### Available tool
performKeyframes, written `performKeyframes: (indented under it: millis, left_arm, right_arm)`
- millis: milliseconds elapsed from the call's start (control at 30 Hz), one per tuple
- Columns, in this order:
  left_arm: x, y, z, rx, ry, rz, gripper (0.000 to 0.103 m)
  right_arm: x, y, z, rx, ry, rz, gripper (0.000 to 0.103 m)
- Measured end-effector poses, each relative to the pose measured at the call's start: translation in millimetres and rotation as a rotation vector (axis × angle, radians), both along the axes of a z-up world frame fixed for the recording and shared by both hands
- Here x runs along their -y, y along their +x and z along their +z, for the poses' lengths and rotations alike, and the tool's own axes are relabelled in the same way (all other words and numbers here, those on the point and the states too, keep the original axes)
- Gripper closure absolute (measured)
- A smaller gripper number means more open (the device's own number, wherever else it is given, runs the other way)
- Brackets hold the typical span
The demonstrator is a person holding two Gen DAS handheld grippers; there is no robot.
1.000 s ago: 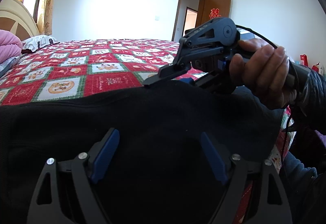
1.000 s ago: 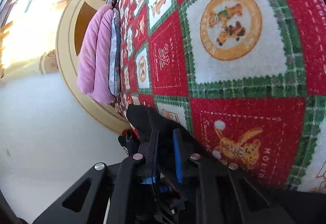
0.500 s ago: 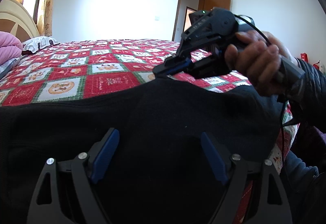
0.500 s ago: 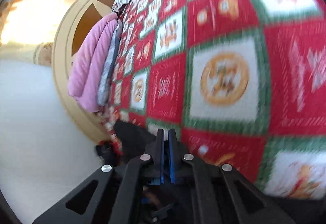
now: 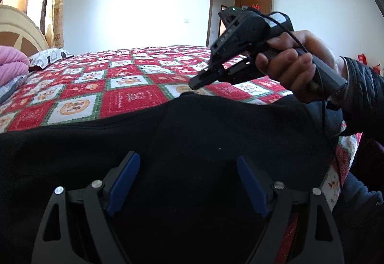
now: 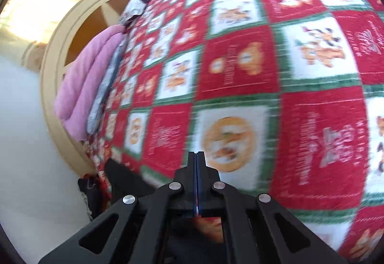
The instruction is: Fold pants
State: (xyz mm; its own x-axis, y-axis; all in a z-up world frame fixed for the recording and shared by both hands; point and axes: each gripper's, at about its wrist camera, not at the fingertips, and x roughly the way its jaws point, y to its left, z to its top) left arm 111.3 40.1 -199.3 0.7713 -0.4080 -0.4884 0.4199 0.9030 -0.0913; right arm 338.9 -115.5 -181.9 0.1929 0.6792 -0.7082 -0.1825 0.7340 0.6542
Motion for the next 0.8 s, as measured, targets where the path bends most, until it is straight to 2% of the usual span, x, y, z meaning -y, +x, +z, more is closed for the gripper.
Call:
performKeyframes:
  millis: [133, 167, 200, 267, 300, 367, 433, 567, 600, 633, 700, 800]
  left_arm:
    - [1.1, -0.2, 0.8, 0.001, 0.012, 0.010, 0.017]
    - [2.1, -0.1, 0.5, 0.003, 0.020, 0.013, 0.017]
    - [2.9, 0.2, 0.4, 0.003, 0.025, 0.014, 0.016]
    - [3.5, 0.5, 0.0, 0.004, 0.031, 0.015, 0.016]
    - [3.3, 0.7, -0.2, 0.004, 0.030, 0.015, 0.016]
    - [2.7, 0.8, -0.4, 0.004, 0.026, 0.013, 0.015]
    - [2.6, 0.7, -0.4, 0.004, 0.024, 0.012, 0.015]
    - [2.9, 0.5, -0.6, 0.006, 0.025, 0.011, 0.015]
    - [3.0, 0.5, -0.6, 0.005, 0.024, 0.011, 0.015]
    - [3.1, 0.6, -0.6, 0.005, 0.023, 0.011, 0.015]
    - [3.4, 0.8, -0.4, 0.006, 0.021, 0.011, 0.015]
    - [4.2, 1.5, -0.8, 0.006, 0.026, 0.012, 0.014]
  right_arm:
    - [5.7, -11.6, 2.8, 0.008, 0.048, 0.034, 0.101]
    - [5.5, -16.2, 6.6, 0.022, 0.046, 0.050, 0.097]
    - [1.4, -21.7, 11.1, 0.035, 0.047, 0.075, 0.091]
    - [-5.4, -30.7, 17.0, 0.027, 0.079, 0.120, 0.056]
    - [-8.9, -34.9, 18.9, 0.016, 0.107, 0.133, 0.054]
    - [-14.8, -38.4, 20.0, 0.002, 0.136, 0.135, 0.054]
    - [-21.0, -38.0, 16.9, -0.004, 0.105, 0.118, 0.054]
    - [-27.1, -39.0, 0.0, -0.052, 0.067, 0.124, 0.061]
    - [-29.5, -40.2, -4.3, -0.067, 0.074, 0.132, 0.068]
    - [-32.1, -42.2, -6.3, -0.064, 0.061, 0.140, 0.096]
    - [-31.4, -45.2, -3.6, -0.029, 0.018, 0.128, 0.096]
    - [-23.9, -42.9, 13.5, 0.024, 0.041, 0.094, 0.097]
